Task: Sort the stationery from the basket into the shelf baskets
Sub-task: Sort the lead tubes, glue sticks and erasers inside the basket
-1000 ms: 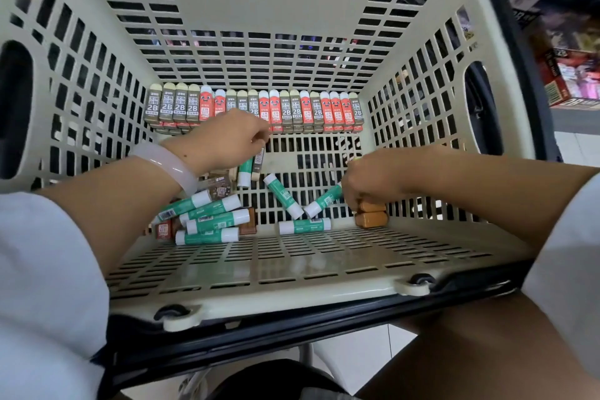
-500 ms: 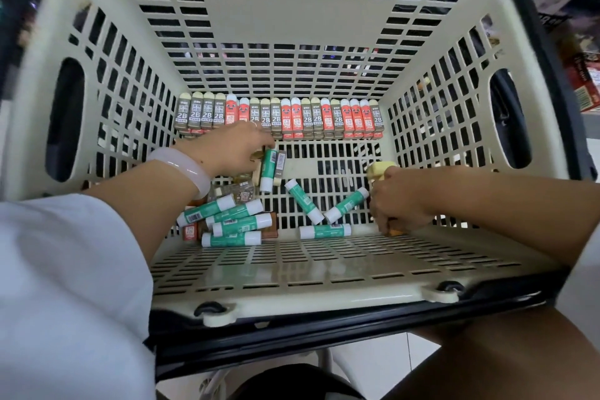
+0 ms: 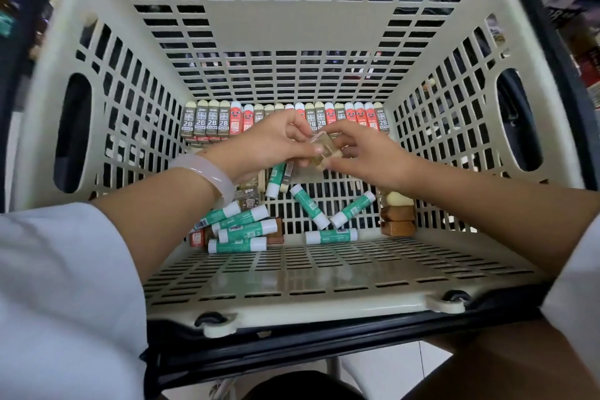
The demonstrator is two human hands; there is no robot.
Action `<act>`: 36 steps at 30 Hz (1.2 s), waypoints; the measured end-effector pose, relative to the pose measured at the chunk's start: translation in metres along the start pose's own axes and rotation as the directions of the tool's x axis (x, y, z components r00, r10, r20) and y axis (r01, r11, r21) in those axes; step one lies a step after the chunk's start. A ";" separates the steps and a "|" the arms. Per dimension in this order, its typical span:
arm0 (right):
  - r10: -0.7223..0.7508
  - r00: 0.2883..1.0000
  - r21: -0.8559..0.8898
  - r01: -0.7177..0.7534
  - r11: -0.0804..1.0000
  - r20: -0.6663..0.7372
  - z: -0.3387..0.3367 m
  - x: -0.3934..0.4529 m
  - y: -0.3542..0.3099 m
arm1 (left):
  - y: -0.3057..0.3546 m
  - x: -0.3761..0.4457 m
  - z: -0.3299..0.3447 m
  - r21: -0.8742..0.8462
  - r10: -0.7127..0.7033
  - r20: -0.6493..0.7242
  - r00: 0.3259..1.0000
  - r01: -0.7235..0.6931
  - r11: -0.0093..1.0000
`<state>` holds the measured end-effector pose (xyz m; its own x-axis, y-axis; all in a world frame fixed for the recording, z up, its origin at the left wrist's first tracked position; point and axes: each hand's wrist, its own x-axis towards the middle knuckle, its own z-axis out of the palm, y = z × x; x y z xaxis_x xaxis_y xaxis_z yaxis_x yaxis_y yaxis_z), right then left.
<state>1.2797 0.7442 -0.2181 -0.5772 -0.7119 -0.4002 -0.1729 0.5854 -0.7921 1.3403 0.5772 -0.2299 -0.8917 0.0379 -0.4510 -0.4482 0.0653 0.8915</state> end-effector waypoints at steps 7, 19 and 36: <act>-0.053 0.997 -0.405 0.027 0.914 -0.054 -0.016 0.004 0.006 | -0.026 0.001 -0.020 0.925 -0.016 0.033 0.999 -0.025 0.379; 0.296 0.780 -0.822 0.449 0.350 0.552 0.006 -0.014 0.028 | -0.030 0.002 -0.024 0.969 -0.043 -0.019 0.999 0.029 0.244; -0.011 0.994 -0.515 -0.044 0.856 -0.104 -0.018 0.008 0.012 | -0.017 0.002 0.031 0.646 0.140 -0.039 0.989 -0.082 0.759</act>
<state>1.2589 0.7527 -0.2225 -0.6554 -0.6740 -0.3410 -0.5332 0.7326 -0.4231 1.3486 0.6075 -0.2473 -0.9474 0.0074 -0.3199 -0.2266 0.6905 0.6870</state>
